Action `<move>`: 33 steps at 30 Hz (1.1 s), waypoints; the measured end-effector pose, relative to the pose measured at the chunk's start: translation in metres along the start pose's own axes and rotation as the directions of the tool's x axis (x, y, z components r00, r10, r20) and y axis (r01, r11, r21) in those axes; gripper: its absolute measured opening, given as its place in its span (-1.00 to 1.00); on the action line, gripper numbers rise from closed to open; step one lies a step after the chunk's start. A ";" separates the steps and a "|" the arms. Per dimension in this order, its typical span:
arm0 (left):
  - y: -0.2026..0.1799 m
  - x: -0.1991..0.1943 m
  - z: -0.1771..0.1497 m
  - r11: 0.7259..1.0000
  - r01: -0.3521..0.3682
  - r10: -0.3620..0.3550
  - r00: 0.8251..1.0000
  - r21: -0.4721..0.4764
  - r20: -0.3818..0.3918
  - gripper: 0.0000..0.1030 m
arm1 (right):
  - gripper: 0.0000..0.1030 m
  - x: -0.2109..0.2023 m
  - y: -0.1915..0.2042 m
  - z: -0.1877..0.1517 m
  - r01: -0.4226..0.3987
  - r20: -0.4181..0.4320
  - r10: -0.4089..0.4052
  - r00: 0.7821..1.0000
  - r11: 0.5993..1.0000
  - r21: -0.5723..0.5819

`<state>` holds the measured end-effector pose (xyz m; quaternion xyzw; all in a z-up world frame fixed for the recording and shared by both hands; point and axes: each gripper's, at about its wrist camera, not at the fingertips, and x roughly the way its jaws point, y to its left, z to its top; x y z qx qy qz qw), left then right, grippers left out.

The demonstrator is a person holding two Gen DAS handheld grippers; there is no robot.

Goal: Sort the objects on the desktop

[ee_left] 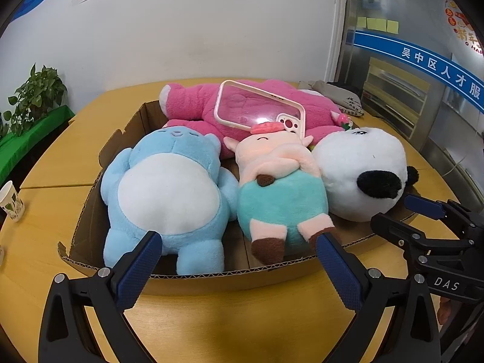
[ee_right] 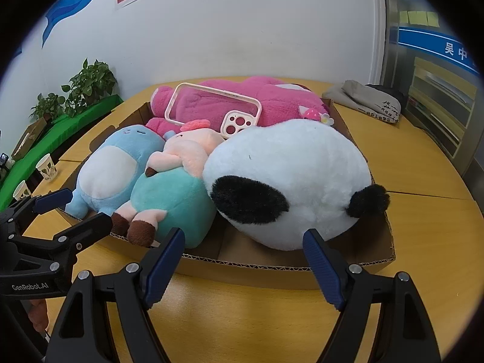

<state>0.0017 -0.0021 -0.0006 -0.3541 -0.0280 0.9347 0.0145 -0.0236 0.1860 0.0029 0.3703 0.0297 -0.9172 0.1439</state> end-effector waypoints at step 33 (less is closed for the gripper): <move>0.197 0.022 -0.079 0.899 0.298 -0.257 0.952 0.321 -0.164 0.99 | 0.59 0.021 -0.251 -0.084 -0.224 -0.221 0.166 0.961 0.935 -0.274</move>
